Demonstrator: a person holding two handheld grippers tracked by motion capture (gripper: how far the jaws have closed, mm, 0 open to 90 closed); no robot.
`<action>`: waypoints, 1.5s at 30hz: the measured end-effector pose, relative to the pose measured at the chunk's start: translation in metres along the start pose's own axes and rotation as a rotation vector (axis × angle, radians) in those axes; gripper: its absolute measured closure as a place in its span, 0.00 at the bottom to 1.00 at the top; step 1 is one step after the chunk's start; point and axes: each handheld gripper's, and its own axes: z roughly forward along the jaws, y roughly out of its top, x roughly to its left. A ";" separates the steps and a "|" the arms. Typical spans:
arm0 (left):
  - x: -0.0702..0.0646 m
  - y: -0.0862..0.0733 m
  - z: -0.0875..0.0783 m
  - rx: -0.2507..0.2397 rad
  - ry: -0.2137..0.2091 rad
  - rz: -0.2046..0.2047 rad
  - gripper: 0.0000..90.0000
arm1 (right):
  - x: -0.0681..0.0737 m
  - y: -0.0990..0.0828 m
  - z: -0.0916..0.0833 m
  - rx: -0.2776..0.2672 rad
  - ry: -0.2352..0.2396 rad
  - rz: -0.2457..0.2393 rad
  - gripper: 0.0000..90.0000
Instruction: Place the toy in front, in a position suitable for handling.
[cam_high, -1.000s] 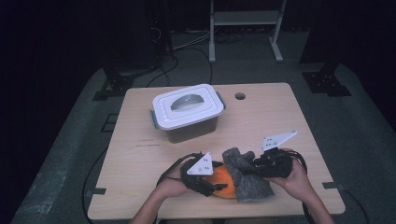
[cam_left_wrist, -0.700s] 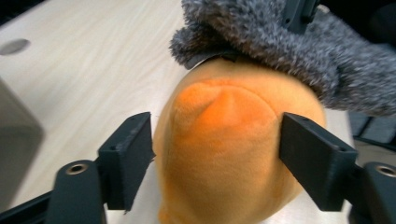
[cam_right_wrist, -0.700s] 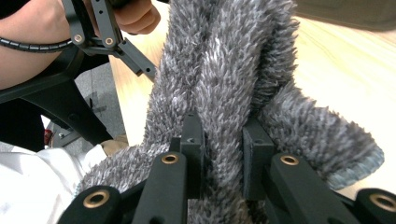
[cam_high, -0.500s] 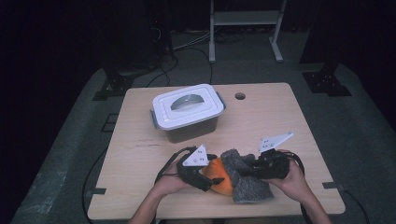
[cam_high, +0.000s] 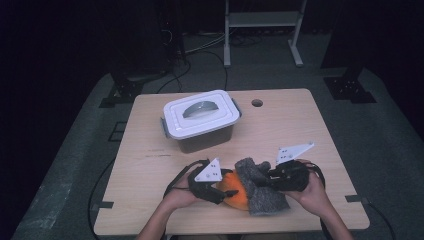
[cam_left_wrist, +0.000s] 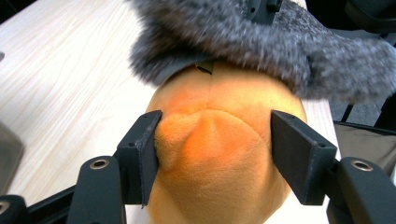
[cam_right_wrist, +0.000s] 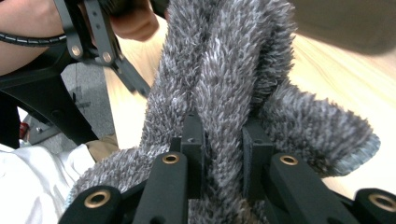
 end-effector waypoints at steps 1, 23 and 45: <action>0.002 -0.001 -0.001 0.002 0.001 -0.006 0.40 | -0.003 -0.003 -0.001 -0.001 0.000 0.011 0.83; 0.026 -0.030 -0.016 -0.028 -0.033 -0.147 0.35 | -0.036 -0.037 -0.001 -0.009 0.019 0.147 0.83; 0.030 -0.034 -0.015 -0.034 -0.032 -0.179 0.36 | -0.032 -0.034 -0.008 -0.001 0.023 0.123 0.83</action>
